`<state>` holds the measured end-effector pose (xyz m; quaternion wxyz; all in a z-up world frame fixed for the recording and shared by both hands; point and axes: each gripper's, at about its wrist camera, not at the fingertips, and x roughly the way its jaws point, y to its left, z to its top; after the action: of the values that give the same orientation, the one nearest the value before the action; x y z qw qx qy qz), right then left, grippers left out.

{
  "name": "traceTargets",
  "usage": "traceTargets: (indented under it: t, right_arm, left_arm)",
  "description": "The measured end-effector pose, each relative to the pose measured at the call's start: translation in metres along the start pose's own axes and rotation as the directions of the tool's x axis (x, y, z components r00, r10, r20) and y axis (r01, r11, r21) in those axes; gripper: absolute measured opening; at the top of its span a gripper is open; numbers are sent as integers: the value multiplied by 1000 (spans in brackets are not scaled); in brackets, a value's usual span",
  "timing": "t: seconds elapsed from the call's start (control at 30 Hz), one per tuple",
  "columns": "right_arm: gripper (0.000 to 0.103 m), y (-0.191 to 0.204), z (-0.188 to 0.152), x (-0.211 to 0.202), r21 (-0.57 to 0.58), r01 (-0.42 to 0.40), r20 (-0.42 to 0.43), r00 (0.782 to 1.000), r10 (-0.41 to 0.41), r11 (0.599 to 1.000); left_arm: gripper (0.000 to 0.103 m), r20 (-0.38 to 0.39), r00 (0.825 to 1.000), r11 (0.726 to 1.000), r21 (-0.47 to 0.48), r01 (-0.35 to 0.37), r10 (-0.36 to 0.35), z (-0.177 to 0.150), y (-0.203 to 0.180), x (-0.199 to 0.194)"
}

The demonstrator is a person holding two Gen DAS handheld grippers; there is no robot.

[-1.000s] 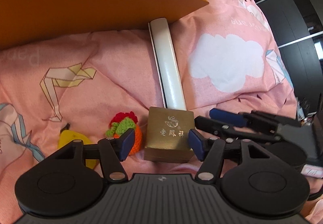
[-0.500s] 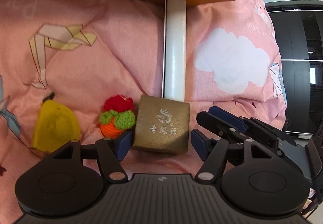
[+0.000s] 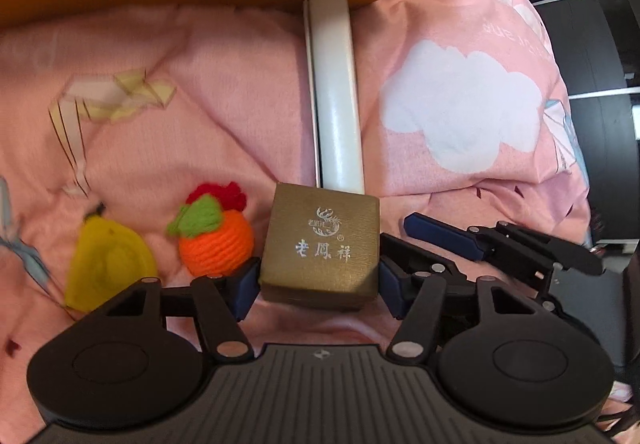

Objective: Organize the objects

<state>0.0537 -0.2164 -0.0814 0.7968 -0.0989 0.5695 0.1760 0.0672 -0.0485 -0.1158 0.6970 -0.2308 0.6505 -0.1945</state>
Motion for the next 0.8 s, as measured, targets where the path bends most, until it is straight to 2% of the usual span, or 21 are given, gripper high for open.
traceTargets:
  t: [0.1,0.3,0.37,0.5,0.6,0.7,0.8]
  right_arm:
    - [28,7,4,0,-33,-27,8,1000,27,999]
    - [27,18,20,2,-67,-81,37,996,84,994]
    - [27,17,27,1,-65,-71,53,996,74,995]
    - [28,10,46,7,-35,-47,65,997,49,998]
    - [29,9,56,12,-28,-32,72,997,34,999]
    - [30,12,64,16,-30,-51,79,995,53,998]
    - [30,18,71,22,-45,-77,75,994,81,996]
  left_arm:
    - [69,70,996,996,63,-67,63,-1,-8,-15]
    - [69,188,970,975,131,-180,154,1,-10,-41]
    - [69,231,951,957,157,-246,206,5,-12,-50]
    - [69,296,900,890,233,-393,320,13,-17,-60]
    - [69,284,885,864,245,-440,370,22,-7,-57]
    - [69,254,882,865,218,-452,397,29,8,-48]
    - [69,233,893,886,179,-427,384,33,20,-43]
